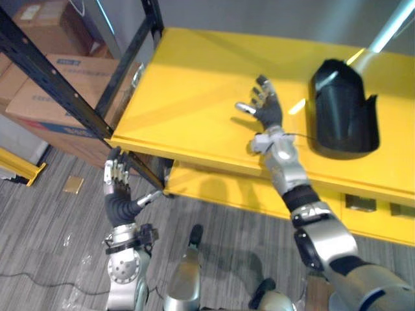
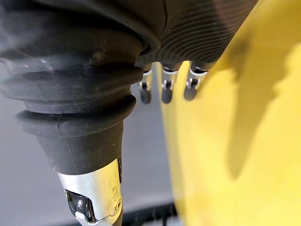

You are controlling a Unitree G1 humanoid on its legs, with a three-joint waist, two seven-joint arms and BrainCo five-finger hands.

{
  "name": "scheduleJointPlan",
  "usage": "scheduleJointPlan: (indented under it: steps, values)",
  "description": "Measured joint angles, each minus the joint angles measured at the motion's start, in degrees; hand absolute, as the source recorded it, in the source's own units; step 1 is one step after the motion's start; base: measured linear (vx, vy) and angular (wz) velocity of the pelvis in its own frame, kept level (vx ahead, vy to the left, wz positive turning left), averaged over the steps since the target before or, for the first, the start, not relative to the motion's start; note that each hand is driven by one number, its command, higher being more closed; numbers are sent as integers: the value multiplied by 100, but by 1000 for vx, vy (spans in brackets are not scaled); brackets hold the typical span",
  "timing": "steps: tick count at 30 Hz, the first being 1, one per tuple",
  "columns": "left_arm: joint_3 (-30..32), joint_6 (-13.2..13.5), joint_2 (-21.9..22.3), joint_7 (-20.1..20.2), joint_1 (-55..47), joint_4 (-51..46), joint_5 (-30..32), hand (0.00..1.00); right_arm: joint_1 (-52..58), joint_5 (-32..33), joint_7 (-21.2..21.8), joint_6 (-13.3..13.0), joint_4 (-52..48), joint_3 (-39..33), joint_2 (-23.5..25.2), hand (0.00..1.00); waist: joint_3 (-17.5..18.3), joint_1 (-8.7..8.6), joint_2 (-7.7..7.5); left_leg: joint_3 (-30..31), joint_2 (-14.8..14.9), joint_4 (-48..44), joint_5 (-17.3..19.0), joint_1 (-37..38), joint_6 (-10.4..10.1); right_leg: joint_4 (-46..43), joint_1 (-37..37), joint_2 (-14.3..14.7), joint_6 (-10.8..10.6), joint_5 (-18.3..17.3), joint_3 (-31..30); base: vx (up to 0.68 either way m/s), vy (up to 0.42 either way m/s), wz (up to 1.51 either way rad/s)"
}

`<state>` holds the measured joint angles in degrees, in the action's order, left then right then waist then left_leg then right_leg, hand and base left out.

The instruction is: Walk over and take plastic housings, then place them on the shelf

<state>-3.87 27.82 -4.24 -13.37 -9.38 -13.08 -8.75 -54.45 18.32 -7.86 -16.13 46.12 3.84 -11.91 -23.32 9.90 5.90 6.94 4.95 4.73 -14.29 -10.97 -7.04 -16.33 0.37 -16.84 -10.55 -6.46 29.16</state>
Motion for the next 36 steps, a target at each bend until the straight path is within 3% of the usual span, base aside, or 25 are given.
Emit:
scheduleJointPlan:
  steps: [11, 19, 25, 36]
  values:
    - [-561, -125, -89, -214, 157, 485, -249, 0, -332, -709, -1247, -145, 59, -282, -433, 0, -188, -37, 158, -255, 37, -1, 11, -7, -18, -619, -476, -130, 49, -323, -386, -17, -64, -10]
    - [-876, -127, -168, -245, 153, 595, -263, 0, -408, -850, -1296, -134, 151, -486, -719, 0, -305, -176, 340, -512, 53, 0, 26, 185, -29, -689, -548, -157, 46, -321, -683, -45, -31, -19]
    - [-1030, -180, -180, -411, 130, 804, -446, 0, -568, -757, -589, -167, 480, -442, -1096, 0, -311, -273, 356, -598, 33, 0, 34, 189, -21, -784, -656, -210, 46, -321, -772, -18, -12, -7]
    - [-1081, -181, -183, -371, 96, 848, -491, 0, -965, 312, 1362, -718, 928, 148, -1640, 0, -346, -263, 447, -560, 2, -1, 26, 111, -19, -876, -716, -244, 41, -341, -740, 5, -27, 3]
